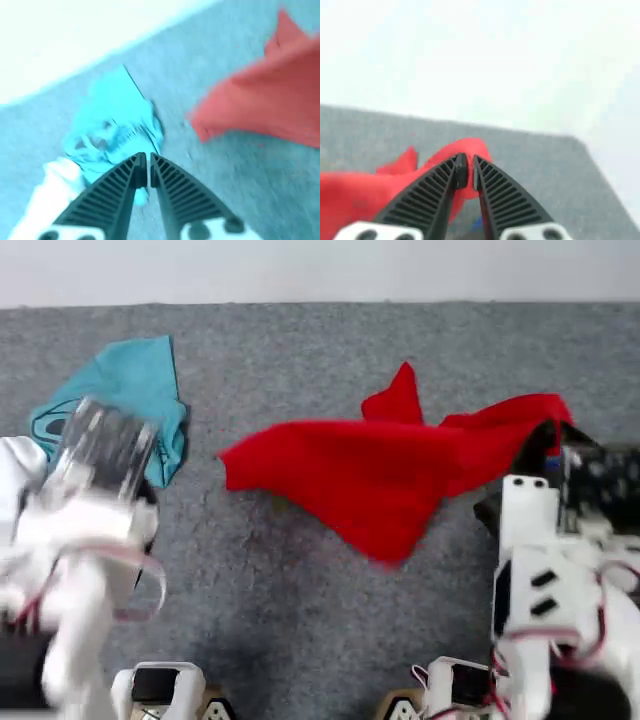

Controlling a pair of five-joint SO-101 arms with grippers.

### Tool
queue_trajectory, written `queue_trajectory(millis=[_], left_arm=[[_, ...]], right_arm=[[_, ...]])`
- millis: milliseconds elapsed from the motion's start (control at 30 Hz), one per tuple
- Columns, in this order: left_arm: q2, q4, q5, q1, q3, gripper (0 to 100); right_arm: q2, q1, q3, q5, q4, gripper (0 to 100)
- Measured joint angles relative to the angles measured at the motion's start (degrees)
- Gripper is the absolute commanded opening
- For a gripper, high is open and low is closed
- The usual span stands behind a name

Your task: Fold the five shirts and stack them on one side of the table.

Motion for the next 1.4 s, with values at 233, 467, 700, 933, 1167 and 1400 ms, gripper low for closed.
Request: queue_trajectory(millis=[233,467,700,933,1167,1400], left_arm=[[-6.2,1.3,0.0,-0.1,-0.1,1],[-6.1,1.7,0.0,0.1,3.2,1],[-6.1,1.7,0.0,0.1,11.2,1],[-5.9,1.6,0.1,0.1,17.4,2],[-5.4,-3.7,0.1,0.1,26.4,2],[-5.3,-6.2,0.1,0.1,28.7,2]], right_arm=[[-1.2,-0.1,-10.5,0.0,6.2,0.9],[-1.1,-0.1,-7.6,0.0,10.2,0.9],[-0.8,-11.6,0.7,-0.2,6.2,0.9],[9.8,-16.3,1.1,-0.2,6.9,0.9],[21.4,-16.5,1.1,0.7,17.7,0.9],[23.1,-16.6,1.1,1.9,19.9,0.9]])
